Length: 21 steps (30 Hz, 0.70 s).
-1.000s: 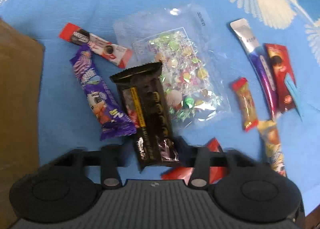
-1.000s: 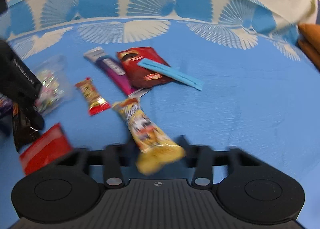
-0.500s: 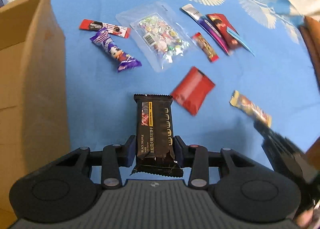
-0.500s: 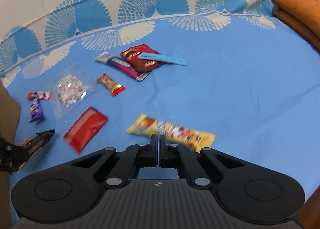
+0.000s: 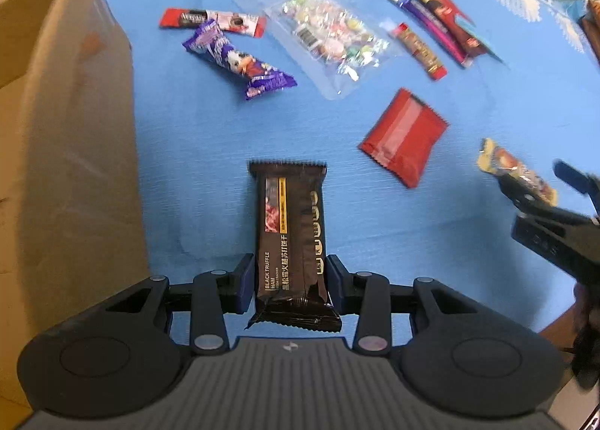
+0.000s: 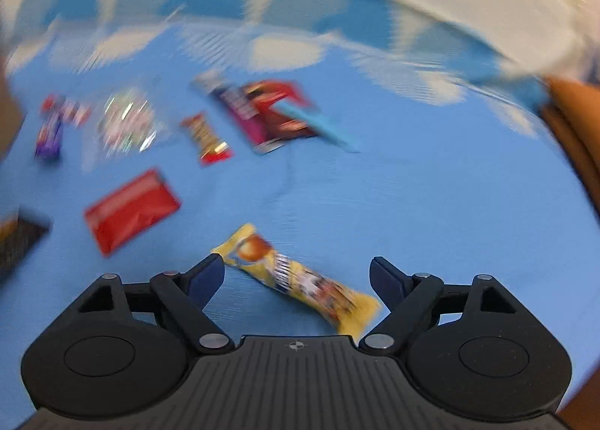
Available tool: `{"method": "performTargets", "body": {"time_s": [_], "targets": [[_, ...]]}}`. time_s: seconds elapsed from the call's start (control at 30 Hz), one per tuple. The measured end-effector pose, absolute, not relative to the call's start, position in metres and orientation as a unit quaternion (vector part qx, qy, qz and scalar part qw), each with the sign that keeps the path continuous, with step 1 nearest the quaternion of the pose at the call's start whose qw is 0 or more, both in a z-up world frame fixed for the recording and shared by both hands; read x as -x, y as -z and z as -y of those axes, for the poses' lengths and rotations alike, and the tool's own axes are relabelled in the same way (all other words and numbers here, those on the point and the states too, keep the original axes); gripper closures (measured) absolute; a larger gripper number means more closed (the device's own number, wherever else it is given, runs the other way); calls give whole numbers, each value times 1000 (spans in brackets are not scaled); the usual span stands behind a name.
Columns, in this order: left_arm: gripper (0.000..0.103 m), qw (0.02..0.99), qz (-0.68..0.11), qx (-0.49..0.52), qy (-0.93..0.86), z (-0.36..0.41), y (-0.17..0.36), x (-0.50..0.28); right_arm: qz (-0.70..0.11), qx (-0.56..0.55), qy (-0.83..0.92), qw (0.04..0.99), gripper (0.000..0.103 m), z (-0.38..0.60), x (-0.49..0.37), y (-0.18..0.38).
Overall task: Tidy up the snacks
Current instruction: 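Carry the chocolate bar in the left tool while the right tool carries the wafer stick to the box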
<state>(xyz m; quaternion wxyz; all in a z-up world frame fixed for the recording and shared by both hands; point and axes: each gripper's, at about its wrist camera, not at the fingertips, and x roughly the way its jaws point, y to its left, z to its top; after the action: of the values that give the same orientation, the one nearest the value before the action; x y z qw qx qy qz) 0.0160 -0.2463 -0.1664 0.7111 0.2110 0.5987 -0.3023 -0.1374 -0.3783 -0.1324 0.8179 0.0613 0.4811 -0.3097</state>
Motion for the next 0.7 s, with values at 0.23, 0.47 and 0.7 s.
{"method": "performTargets", "body": {"time_s": [0.23,0.47,0.7], "targets": [[59,709,-594,-216,312,251,171,-14,-508,-106,260,815,79,404,125,151],[60,720,-571,-171,356,228,116,1,-458,-125,312,823,79,356,159,120],[60,745,-531,-124,384,171,41,21,-400,-176,317,842,79,294,173,53]]}}
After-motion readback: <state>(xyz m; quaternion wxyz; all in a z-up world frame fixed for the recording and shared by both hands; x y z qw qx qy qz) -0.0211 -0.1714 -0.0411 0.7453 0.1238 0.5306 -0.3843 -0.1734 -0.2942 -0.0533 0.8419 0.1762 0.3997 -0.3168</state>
